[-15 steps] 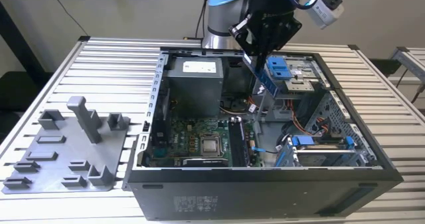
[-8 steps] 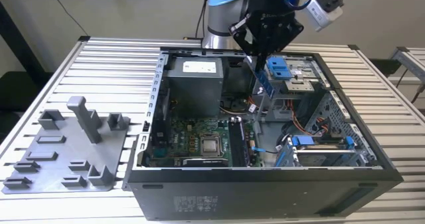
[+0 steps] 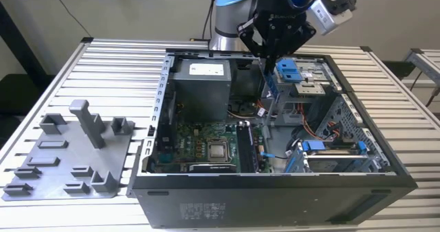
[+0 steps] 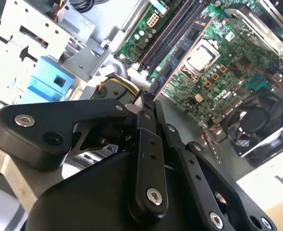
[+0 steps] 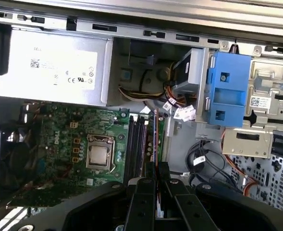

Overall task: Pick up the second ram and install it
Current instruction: 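Insert the second ram into the second slot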

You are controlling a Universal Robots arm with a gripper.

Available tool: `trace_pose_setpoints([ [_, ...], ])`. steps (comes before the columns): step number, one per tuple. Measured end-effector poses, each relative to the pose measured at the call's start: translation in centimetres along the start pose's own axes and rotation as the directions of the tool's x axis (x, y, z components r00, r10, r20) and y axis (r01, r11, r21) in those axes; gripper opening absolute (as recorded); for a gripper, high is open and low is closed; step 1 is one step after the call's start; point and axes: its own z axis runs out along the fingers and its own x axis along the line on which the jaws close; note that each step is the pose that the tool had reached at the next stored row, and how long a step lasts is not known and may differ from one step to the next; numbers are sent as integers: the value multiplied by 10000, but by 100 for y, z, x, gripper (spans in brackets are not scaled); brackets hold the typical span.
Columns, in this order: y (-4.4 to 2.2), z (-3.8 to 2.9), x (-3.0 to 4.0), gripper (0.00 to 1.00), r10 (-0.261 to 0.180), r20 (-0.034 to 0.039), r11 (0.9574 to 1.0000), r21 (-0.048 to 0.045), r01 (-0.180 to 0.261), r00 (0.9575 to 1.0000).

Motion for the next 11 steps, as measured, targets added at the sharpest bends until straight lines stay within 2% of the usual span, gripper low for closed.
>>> trace_pose_setpoints([
  [4, 0, 3, 0, 14, 460, 17, 9989, 21, -460, 9989],
  [11, 0, 3, 0, 14, 468, 18, 9989, 22, -468, 9989],
])
